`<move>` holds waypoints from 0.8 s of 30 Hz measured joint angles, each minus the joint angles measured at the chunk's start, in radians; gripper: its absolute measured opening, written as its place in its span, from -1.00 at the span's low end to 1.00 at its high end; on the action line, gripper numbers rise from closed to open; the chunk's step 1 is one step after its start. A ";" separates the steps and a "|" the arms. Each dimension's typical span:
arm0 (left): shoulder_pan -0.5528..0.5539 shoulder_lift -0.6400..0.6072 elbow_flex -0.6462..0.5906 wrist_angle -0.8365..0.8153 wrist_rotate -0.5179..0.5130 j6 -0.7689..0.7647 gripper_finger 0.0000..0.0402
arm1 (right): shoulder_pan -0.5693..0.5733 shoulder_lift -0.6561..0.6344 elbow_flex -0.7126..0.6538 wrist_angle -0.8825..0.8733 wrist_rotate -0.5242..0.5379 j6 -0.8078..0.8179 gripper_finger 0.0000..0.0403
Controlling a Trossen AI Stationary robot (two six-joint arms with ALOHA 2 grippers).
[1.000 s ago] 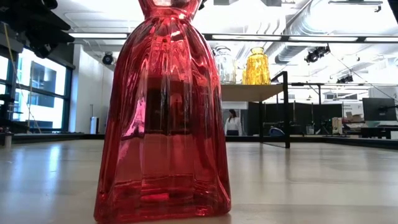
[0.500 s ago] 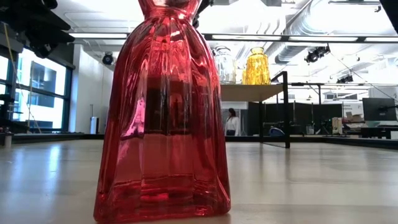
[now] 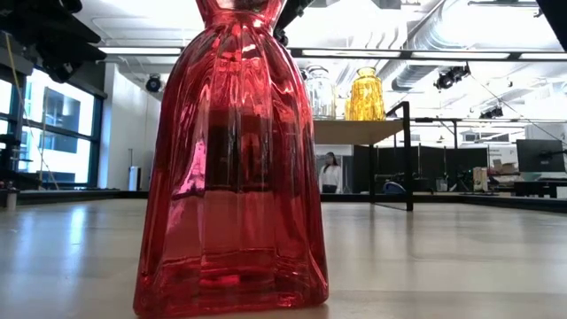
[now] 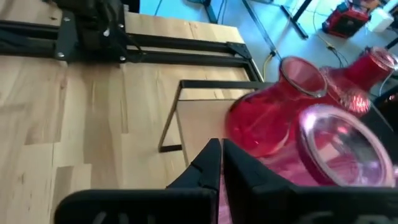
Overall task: Sort vases onto shelf
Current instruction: Put the pink vase on the shelf aligned with the other pink vases
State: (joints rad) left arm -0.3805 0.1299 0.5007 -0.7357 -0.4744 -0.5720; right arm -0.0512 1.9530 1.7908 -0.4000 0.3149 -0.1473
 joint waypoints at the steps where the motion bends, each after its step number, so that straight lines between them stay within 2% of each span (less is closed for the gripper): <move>1: 0.000 0.000 0.000 0.000 0.000 0.000 -0.40 | -0.002 0.000 0.000 -0.003 0.000 0.010 -1.00; 24: 0.000 0.000 0.000 0.000 0.000 0.000 -0.40 | -0.003 0.000 0.007 -0.026 0.011 0.046 -1.00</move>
State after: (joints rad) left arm -0.3805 0.1299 0.5007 -0.7357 -0.4744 -0.5720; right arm -0.0541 1.9526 1.7981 -0.4257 0.3258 -0.1014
